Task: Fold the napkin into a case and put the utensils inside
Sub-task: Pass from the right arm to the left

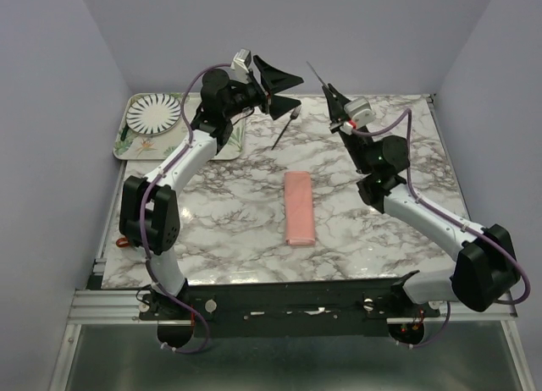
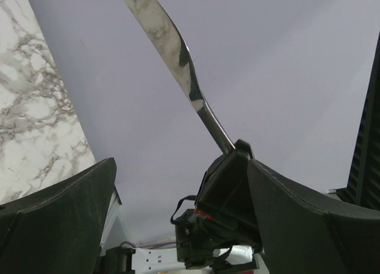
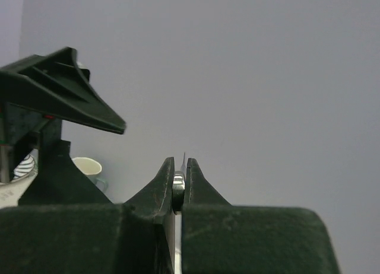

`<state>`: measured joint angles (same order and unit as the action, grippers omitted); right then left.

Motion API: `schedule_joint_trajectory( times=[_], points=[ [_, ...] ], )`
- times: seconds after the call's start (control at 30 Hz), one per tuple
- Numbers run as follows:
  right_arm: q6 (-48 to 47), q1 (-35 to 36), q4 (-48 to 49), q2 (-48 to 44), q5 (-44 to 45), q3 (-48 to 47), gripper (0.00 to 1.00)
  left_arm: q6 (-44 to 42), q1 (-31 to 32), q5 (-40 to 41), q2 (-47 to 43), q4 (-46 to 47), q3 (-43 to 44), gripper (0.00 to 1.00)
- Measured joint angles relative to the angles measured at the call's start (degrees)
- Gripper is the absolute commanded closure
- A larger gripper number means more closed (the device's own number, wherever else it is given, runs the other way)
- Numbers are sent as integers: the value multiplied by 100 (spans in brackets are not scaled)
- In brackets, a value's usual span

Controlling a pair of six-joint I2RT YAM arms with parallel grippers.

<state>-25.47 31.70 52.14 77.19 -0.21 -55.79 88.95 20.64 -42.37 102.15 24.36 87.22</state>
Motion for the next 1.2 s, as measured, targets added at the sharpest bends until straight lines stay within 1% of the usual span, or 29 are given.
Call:
schedule_joint_trajectory(
  times=[0.1,0.23,0.33,0.37,0.43,0.47,0.53,0.57,0.67,0.77,0.83,0.87,0.93,1.03,1.07,1.1,1.13,1.17,1.2],
  points=[
    [-184,166,380,2,-26,142,99,249,90,37,90,98,120,2],
    [-415,326,817,15,-55,267,99,459,175,50,170,195,278,7],
    [-529,404,1091,87,-55,286,99,573,243,59,219,275,400,14],
    [-555,417,1139,107,-55,286,99,608,273,66,227,304,422,20],
    [-608,461,1255,179,-55,286,99,656,304,76,245,358,448,26],
    [-614,466,1279,201,-55,286,99,675,319,79,262,378,470,32],
    [-616,483,1307,232,-52,289,99,715,341,98,321,404,549,38],
    [-616,498,1314,234,-52,291,99,741,350,103,343,402,581,45],
    [-616,557,1381,234,-52,313,99,776,372,140,450,435,734,52],
    [-612,608,1429,234,-52,356,99,798,382,162,485,433,791,56],
    [-610,625,1432,234,-50,391,99,800,387,173,485,433,791,61],
    [-610,632,1429,234,-35,404,99,802,387,177,485,431,791,65],
    [-608,649,1429,232,0,428,99,807,387,186,485,426,791,66],
    [-610,660,1438,219,50,444,99,815,387,188,485,422,791,80],
    [-610,660,1438,216,61,444,99,844,387,197,485,420,791,95],
    [-612,660,1438,216,68,446,99,898,387,210,485,422,791,97],
    [-619,660,1436,216,76,450,97,984,387,225,485,420,791,99],
    [-658,658,1425,216,83,479,88,1163,387,260,485,413,793,100],
    [-691,658,1423,216,85,501,68,1252,385,273,483,389,796,100]
  ],
)
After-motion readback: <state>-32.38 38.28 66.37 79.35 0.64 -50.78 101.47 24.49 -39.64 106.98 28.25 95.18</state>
